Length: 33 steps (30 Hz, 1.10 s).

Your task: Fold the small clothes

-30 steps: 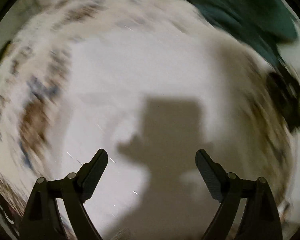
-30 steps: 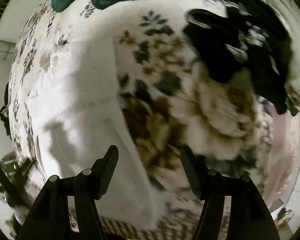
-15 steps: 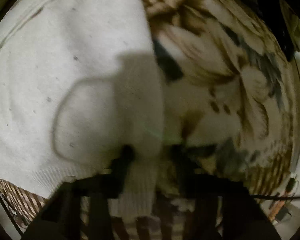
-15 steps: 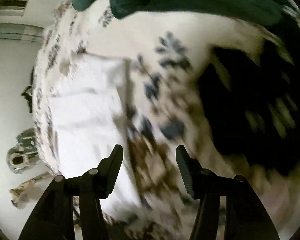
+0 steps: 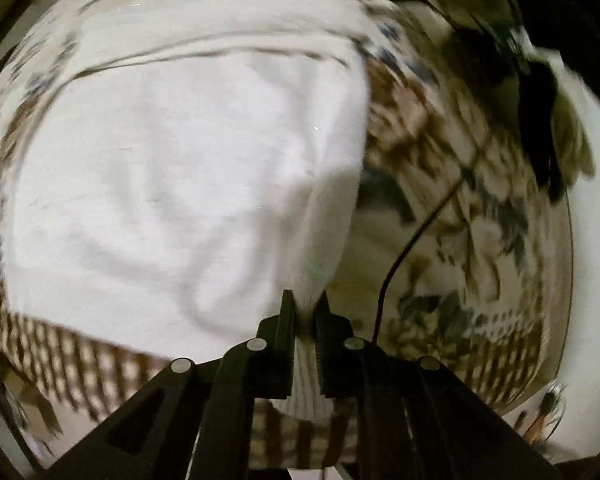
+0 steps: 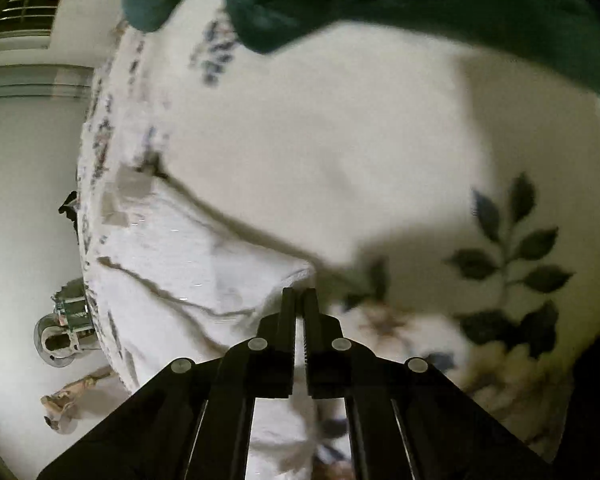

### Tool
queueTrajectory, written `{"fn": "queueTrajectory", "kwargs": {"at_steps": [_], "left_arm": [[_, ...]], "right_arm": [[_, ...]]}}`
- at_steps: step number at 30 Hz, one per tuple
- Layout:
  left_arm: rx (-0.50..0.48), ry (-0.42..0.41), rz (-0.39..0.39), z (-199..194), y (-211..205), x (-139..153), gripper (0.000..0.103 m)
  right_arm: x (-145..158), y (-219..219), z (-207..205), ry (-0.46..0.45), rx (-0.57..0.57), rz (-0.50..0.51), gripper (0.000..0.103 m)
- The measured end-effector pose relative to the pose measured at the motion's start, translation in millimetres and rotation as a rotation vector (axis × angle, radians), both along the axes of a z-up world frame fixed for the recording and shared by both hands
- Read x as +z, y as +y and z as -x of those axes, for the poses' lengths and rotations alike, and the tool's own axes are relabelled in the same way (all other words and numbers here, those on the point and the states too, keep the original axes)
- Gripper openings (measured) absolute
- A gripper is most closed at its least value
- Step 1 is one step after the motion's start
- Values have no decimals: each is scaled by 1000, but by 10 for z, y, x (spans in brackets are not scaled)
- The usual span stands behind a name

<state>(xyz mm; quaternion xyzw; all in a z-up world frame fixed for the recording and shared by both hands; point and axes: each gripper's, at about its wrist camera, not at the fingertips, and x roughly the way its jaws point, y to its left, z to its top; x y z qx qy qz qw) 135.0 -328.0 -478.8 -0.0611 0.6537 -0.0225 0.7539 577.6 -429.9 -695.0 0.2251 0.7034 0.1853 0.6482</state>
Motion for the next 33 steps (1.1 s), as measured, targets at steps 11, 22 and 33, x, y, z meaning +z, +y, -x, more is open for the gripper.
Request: {"fn": "queueTrajectory", "kwargs": {"at_steps": [11,22,33], "left_arm": [[311,-104,91,-19,1470,552,6],[543,-49,206,257,3118,261,6],[657,26,253,436,4175,-362,6]], "right_arm": [[1227,1098,-95,-179,96,23,2],[1600,3815,-153,-238,303,139,1],[695,5894,-34,-222,473,364,1]]}}
